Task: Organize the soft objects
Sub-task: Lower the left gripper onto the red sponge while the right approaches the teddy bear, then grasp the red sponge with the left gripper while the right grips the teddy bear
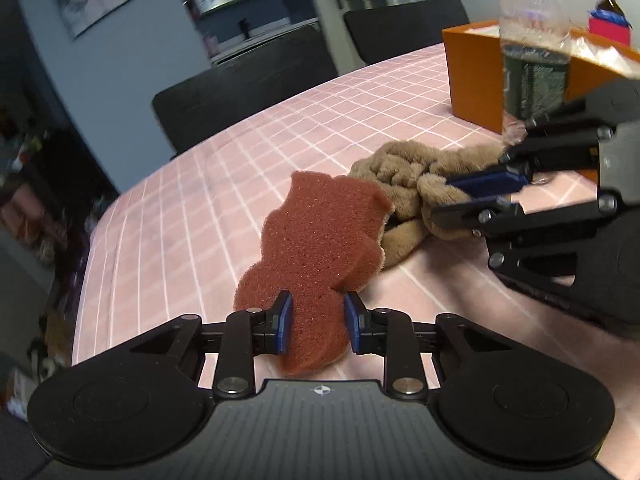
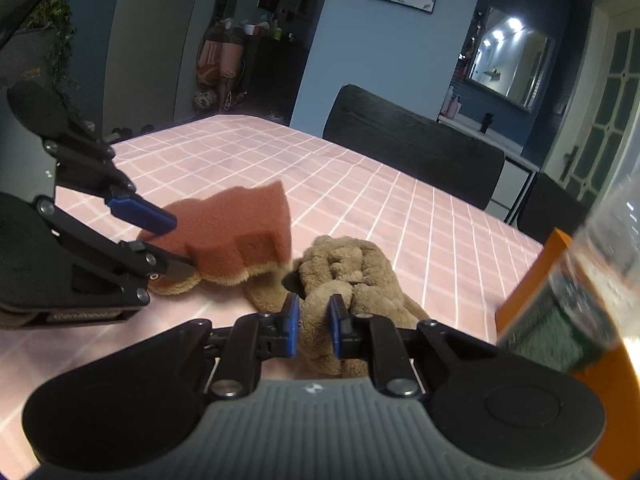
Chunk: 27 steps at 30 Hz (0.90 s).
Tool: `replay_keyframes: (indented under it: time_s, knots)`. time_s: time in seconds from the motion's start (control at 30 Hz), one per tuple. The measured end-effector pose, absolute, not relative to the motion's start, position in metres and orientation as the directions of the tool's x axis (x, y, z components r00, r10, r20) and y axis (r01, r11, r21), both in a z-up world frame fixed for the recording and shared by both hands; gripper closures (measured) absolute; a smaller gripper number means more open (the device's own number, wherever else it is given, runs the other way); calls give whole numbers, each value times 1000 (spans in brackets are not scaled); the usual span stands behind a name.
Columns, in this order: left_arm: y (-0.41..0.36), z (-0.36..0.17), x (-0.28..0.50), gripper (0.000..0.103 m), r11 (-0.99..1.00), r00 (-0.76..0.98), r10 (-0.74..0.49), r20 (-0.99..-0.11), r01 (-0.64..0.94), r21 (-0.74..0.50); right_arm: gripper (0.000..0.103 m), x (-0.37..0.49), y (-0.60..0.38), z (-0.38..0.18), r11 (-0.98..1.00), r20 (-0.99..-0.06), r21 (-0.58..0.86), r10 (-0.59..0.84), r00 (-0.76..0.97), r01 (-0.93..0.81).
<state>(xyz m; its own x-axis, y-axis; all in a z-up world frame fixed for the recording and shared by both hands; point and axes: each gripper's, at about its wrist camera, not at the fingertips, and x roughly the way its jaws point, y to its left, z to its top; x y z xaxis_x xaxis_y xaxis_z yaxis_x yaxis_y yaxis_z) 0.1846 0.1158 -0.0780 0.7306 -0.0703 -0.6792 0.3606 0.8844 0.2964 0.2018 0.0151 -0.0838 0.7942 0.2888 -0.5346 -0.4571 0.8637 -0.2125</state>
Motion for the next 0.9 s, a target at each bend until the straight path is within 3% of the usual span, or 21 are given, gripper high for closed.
replay_keyframes:
  time_s: [0.23,0.53,0.6,0.67,0.8,0.83,0.9]
  knots:
    - [105,-73,127,79,903,748,-19,-664,299,310,90,147,1,-76,878,-560,-148,305,770,-455]
    - [87,-70,88,75,927,728,-53,-683,290,238,88,99,-25,-73,885,-595,-90,321,737,-457]
    - [85,-72,86,69,924,728,-67,-682,303,233,82,100,-30,-78,885,-603,-79,323,729,-458]
    - [85,-72,83,35,917,743,-80,-665,316,242,80,100,-36,-78,888,-600,-64,331,728,-456]
    - [93,-62,81,24,909,754,-129,-644,350,228,57,90,-58,-69,888,-565,-29,364,740,-459]
    - [96,-60,83,16,910,749,-148,-645,359,208,55,89,-63,-66,890,-553,-29,365,749,-455]
    - [103,-57,89,13,914,739,-172,-652,367,175,43,88,-74,-61,895,-527,-33,363,768,-446]
